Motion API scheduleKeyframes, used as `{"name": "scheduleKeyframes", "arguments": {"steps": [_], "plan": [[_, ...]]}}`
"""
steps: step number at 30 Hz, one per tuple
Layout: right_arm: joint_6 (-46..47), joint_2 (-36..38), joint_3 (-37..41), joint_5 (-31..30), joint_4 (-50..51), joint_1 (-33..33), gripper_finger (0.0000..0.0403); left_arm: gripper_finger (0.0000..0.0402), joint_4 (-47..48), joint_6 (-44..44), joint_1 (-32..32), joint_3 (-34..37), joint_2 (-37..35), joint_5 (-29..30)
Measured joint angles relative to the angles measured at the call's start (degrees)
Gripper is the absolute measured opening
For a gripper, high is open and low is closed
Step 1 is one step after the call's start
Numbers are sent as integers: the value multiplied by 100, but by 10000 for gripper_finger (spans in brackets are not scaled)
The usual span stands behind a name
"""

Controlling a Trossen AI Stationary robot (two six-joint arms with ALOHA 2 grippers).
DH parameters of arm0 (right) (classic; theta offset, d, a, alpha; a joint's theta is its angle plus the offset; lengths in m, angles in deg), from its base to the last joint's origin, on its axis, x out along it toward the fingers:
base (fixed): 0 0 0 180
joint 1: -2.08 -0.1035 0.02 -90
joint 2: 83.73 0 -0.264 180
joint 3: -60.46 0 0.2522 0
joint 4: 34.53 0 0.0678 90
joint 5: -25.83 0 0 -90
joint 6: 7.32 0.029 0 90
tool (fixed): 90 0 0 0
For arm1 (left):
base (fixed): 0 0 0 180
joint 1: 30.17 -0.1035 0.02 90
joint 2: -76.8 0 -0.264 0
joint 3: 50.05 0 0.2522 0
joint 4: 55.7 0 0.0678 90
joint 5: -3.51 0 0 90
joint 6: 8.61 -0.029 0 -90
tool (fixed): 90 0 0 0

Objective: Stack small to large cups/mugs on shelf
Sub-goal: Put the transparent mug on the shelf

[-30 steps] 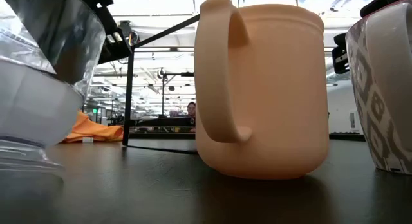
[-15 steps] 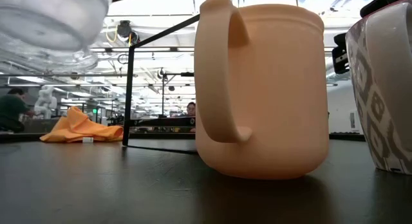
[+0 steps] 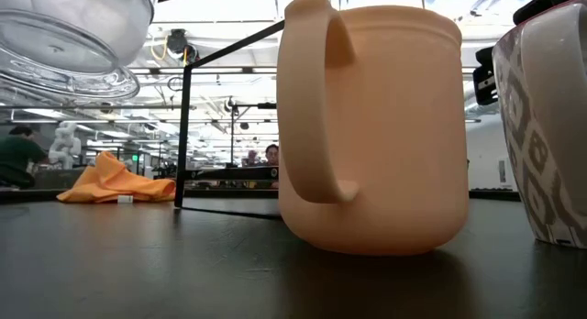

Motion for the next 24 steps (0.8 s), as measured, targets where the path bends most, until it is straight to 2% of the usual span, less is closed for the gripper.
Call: {"name": "scheduleKeyframes", "arguments": {"steps": [8,13,19,24], "plan": [[0,0,0,0,0,-1,0,0,331,-33,-182,-104,9,-54],[-1,0,0,0,-2,-2,0,0,817,-206,-236,-602,10,23],[-1,0,0,-1,0,0,0,0,2037,-261,-344,-1681,-4,649],[-1,0,0,0,0,-2,0,0,2390,-277,-402,-2110,-4,847]]}}
